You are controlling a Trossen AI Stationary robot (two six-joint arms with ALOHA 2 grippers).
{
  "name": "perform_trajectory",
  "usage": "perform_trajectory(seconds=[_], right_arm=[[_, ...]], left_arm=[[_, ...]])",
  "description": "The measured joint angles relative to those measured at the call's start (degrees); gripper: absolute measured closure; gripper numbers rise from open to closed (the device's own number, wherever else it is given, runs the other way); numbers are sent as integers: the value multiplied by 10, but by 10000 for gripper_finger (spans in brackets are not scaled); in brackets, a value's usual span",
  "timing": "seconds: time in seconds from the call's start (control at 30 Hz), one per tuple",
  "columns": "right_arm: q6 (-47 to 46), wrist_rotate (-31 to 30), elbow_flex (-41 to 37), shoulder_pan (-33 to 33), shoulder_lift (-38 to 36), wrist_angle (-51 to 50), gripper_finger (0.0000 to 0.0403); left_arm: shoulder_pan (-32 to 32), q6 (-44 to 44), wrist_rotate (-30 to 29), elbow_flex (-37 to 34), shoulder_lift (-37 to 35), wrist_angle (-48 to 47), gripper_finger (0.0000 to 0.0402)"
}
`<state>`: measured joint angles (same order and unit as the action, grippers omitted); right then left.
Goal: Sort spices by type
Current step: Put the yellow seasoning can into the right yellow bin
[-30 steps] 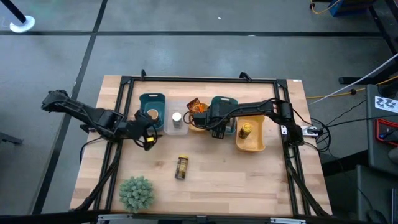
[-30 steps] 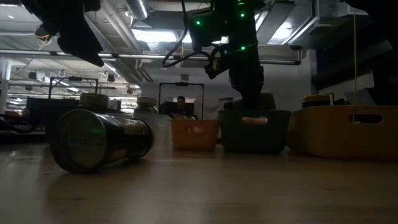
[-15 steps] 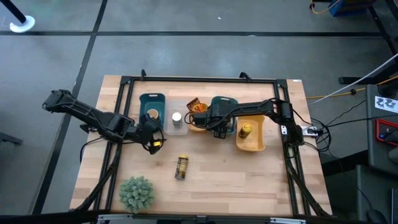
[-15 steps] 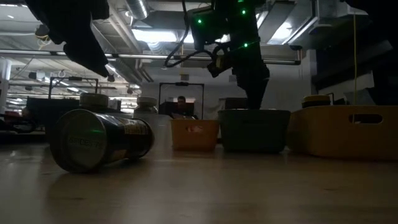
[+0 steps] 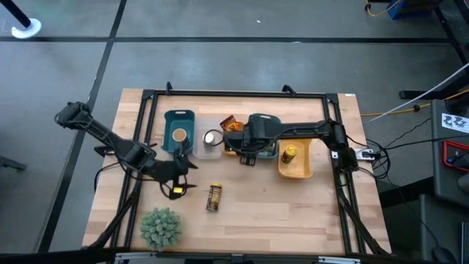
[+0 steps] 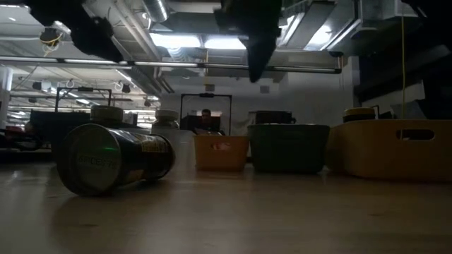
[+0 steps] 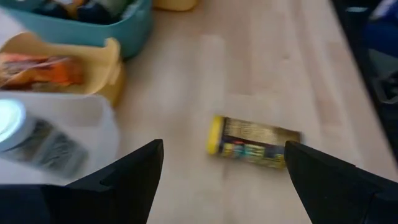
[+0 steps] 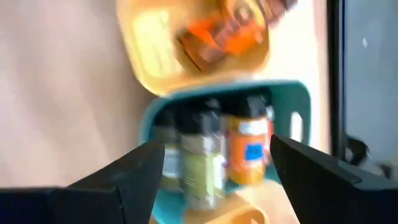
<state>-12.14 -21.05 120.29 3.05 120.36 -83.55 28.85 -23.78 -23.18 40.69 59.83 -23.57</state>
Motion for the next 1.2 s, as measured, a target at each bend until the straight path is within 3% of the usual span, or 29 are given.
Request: perform_trajectory(seconds=[0.13, 0.43, 0.77, 0.9, 1.03, 1.2], right_arm=[[-1, 34, 0, 32, 3, 55, 110], [-10, 35, 0, 91, 41, 163, 116], [1, 31, 0, 100, 91, 206, 217], [2, 27, 0, 97, 102, 210, 257], [1, 36, -1, 97, 102, 212, 282], [-40, 42, -1, 97, 101, 211, 291]], left_arm=[[36, -12, 0, 0, 12, 10, 84], [90, 3, -1, 0, 105, 74, 84], [106, 68, -3, 0, 195, 175, 84], [104, 69, -32, 0, 212, 175, 84], [100, -4, -40, 0, 217, 176, 84], [80, -198, -40, 0, 217, 176, 84]])
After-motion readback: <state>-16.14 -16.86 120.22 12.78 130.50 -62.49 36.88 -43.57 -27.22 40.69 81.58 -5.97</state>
